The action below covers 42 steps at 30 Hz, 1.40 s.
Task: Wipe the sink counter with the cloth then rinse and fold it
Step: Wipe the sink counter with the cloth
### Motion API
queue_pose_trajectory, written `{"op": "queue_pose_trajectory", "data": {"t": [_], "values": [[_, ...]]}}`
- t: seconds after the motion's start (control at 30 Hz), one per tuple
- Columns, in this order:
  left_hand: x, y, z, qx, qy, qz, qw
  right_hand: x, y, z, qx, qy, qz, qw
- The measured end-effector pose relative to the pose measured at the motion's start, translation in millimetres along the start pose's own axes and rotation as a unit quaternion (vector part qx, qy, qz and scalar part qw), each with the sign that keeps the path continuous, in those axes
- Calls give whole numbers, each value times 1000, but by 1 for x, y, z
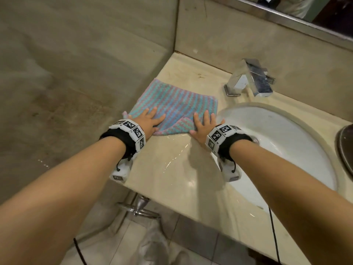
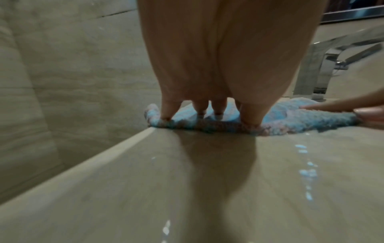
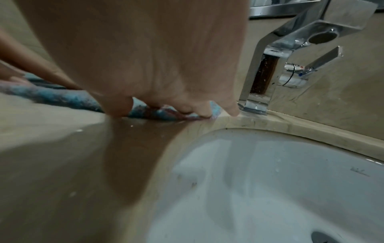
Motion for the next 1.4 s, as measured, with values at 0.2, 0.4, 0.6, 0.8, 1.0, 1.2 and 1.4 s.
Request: {"op": "queue_pose_trajectory", "data": {"t": [0.2, 0.4, 0.6, 0.8, 1.0, 1.2, 1.4], "values": [[1, -32, 39, 2, 1, 16, 1000, -10, -22, 33, 0, 42, 14, 999], [6, -59, 74, -5, 18, 58, 998, -17, -38, 63, -1, 71, 17, 997], [10, -62, 100, 94, 50, 142, 984, -23, -30, 79, 45, 97, -75, 991], [-5, -69, 120, 169, 57, 173, 969, -55, -22, 100, 113, 150, -88, 978], [-29, -61, 128, 250, 82, 185, 947, -92, -20, 93, 105, 118, -107, 982], [-47, -54, 121, 221, 56, 158, 961, -119, -37, 84, 44, 44, -84, 995], [-49, -32, 113, 198, 57, 121, 971, -123, -38, 79, 10, 64, -38, 997]]}}
Point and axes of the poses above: each hand's wrist, its own z-axis away from the middle knuckle, its own y-axis out of the back of the hand, x = y × z, the point moved 6 cm from there along -z, towards the middle knuckle, and after that the axes turned 2 degrees about -z, right-handed, at the moved point
